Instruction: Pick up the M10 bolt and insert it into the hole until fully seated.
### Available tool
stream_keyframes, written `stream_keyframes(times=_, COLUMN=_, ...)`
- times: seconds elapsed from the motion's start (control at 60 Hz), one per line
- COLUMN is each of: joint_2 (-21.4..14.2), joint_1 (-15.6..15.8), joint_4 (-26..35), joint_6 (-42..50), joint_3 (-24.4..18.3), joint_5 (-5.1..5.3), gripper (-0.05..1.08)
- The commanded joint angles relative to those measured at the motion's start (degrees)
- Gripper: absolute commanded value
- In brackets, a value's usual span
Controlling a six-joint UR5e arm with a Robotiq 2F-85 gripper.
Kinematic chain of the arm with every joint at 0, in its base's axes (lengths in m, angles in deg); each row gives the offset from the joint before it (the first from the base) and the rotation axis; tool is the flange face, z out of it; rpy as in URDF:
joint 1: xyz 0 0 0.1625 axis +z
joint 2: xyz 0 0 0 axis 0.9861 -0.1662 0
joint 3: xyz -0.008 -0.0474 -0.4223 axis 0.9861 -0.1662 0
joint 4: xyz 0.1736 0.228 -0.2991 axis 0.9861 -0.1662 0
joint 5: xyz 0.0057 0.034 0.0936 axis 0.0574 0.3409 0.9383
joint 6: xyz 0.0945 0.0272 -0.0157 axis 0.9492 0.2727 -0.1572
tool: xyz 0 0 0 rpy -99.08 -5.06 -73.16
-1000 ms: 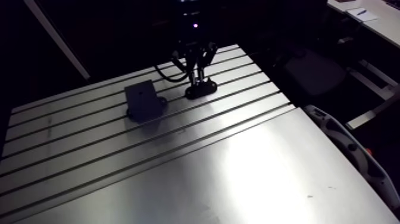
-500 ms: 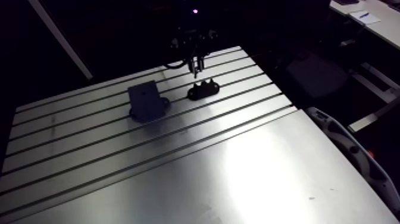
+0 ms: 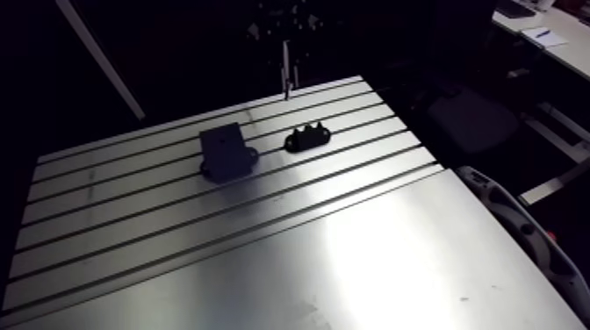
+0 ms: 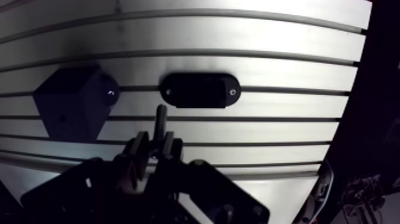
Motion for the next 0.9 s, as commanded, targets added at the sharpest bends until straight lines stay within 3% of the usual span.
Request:
stream_keyframes(times=0.017, joint_2=-1.3, joint_1=1.8, joint_4=8.1, joint_6=0.1, joint_3=-4.0, joint_5=0.01, gripper=1.08)
stream_keyframes(times=0.267, joint_2=-1.6, joint_1=4.3, joint_4=16.9, joint_6=0.1, joint_3=-7.5, joint_5=-0.50, gripper=1.08)
stream_keyframes(times=0.7, joint_2=-0.7, joint_1=9.7, joint_4=21.5, joint_6=2.3, joint_3=-8.8, joint_5=-0.62, gripper=1.08)
stream_keyframes(times=0.9, joint_2=0.7, joint_1=11.1, joint_4=23.2, joint_6=3.7, joint_3=-9.7, joint_5=-1.29, gripper=1.08)
